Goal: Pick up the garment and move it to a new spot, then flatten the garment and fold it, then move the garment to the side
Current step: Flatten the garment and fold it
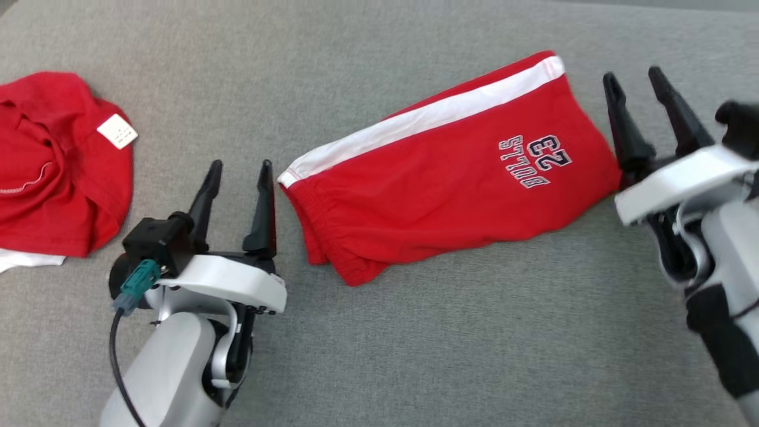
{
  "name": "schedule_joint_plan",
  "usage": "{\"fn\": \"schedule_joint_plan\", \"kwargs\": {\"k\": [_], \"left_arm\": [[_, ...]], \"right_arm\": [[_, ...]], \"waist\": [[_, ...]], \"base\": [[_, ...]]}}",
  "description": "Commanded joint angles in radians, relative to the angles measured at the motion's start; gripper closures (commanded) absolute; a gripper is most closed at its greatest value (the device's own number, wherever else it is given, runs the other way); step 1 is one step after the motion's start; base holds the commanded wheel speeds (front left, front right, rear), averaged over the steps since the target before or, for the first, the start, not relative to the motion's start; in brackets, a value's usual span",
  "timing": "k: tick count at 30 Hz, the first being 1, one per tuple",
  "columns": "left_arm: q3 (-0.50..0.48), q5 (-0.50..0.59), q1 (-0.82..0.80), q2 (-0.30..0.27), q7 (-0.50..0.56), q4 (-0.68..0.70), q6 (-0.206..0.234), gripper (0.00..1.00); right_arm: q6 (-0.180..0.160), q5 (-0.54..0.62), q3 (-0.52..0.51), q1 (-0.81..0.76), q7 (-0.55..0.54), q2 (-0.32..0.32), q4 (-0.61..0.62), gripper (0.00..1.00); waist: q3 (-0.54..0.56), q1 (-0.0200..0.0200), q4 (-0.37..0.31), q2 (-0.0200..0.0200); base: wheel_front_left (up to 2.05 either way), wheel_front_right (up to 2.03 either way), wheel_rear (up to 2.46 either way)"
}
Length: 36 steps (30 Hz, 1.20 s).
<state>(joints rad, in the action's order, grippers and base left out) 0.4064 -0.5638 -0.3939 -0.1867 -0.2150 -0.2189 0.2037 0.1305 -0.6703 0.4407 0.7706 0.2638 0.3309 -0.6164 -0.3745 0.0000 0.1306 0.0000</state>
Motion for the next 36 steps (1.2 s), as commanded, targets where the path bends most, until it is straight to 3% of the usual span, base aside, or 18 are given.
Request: {"fn": "schedule_joint_plan", "kwargs": {"k": [1, 9, 18, 36], "left_arm": [[-0.004, 0.011, 0.008, -0.012, -0.006, 0.013, 0.009, 0.00], [-0.035, 0.046, 0.081, -0.068, -0.025, 0.092, 0.052, 0.00], [-0.038, 0.057, 0.200, -0.105, -0.026, 0.080, 0.080, 0.00], [-0.009, 0.069, 0.230, -0.121, 0.020, 0.111, 0.113, 0.00]], "right_arm": [[0.001, 0.020, -0.017, -0.042, 0.003, -0.006, 0.016, 0.00], [0.001, 0.192, -0.170, -0.285, 0.003, -0.082, 0.201, 0.00], [0.001, 0.307, -0.278, -0.490, -0.008, -0.149, 0.300, 0.00], [0.001, 0.355, -0.351, -0.568, -0.077, -0.187, 0.405, 0.00]], "waist": [[0.028, 0.0000, -0.022, 0.0000], [0.118, 0.0000, -0.069, 0.0000], [0.204, 0.0000, -0.118, 0.0000], [0.210, 0.0000, -0.108, 0.0000]], "base": [[0.00, 0.00, 0.00], [0.00, 0.00, 0.00], [0.00, 0.00, 0.00], [0.00, 0.00, 0.00]]}}
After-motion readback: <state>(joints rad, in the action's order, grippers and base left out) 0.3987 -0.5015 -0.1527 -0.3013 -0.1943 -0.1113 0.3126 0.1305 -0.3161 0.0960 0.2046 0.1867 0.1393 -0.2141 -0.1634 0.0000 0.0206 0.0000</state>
